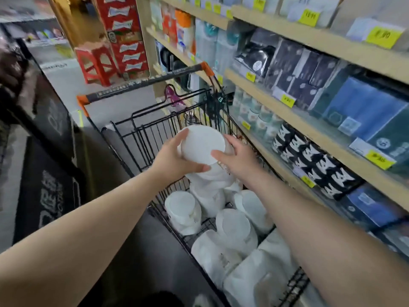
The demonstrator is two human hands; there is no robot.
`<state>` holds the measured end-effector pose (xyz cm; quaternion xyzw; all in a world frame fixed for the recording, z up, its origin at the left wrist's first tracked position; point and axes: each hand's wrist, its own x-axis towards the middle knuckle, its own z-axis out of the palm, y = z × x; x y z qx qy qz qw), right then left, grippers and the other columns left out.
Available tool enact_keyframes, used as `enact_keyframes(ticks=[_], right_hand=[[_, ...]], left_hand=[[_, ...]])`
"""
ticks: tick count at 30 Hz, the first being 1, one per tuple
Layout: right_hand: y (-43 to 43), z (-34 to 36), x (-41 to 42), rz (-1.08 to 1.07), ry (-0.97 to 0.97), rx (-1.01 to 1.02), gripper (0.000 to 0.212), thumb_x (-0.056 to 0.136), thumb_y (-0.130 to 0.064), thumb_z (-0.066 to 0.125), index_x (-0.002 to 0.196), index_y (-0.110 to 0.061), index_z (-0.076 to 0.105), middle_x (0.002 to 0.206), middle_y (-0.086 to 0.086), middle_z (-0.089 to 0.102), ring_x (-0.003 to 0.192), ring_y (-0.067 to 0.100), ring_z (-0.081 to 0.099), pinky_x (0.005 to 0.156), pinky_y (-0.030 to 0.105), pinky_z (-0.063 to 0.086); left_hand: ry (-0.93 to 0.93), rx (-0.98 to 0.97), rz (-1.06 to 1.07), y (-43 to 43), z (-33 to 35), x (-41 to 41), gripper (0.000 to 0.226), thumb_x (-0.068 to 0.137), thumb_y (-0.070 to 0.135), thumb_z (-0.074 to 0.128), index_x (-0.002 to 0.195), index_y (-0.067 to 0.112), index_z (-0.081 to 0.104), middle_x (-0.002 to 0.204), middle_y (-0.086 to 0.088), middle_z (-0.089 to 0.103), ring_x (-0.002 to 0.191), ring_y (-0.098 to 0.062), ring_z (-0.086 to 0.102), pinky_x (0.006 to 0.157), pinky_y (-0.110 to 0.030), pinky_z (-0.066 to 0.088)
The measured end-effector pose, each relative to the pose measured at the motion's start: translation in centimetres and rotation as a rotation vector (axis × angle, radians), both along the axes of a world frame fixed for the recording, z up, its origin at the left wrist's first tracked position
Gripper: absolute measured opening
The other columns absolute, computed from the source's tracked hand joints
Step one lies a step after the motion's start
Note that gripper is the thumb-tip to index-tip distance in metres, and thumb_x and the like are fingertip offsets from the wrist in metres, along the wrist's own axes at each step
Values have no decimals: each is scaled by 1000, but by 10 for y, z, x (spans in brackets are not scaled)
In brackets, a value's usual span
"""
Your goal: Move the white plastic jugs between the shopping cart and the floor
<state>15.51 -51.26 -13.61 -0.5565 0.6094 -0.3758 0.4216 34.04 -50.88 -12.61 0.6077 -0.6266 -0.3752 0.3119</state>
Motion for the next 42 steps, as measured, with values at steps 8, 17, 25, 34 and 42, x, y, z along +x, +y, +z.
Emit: enact_keyframes(ticks=[8,17,25,34,42], right_hand=[[-89,-47,-31,-204,-69,168,70,85,-26,72,147,-21,39,134,-4,53,115,15,55,72,16,50],[-167,-116,-49,-474,-39,349,66,83,-24,75,143,-23,45,130,-3,56,107,12,55,64,11,46],[-179,-161,-54,-535,26,446,76,80,-42,74,146,-25,40,139,-4,50,124,18,51,104,42,44],[-162,-133,-41,-658,161,320,49,90,-39,64,135,-22,53,137,-1,54,115,15,54,86,24,40],[-16,-56,-55,-865,106,163,35,90,-29,67,121,-14,64,113,0,66,99,10,58,90,21,45]], left_hand=[[-23,172,-202,-129,-53,-33,125,37,53,92,144,46,27,142,2,39,124,-26,48,103,-49,45],[-72,277,-406,-239,-139,-72,119,51,44,92,148,38,22,151,-2,28,136,-24,35,109,-48,38],[-184,341,-523,-269,-182,-82,115,56,45,89,149,36,21,145,-4,37,130,-25,41,106,-45,41],[-401,177,-552,-266,-150,-82,96,66,47,83,146,27,33,144,-5,39,132,-26,37,110,-45,34],[-198,8,-809,-157,-74,-117,64,76,44,77,133,30,51,131,7,50,124,-19,49,104,-41,43]])
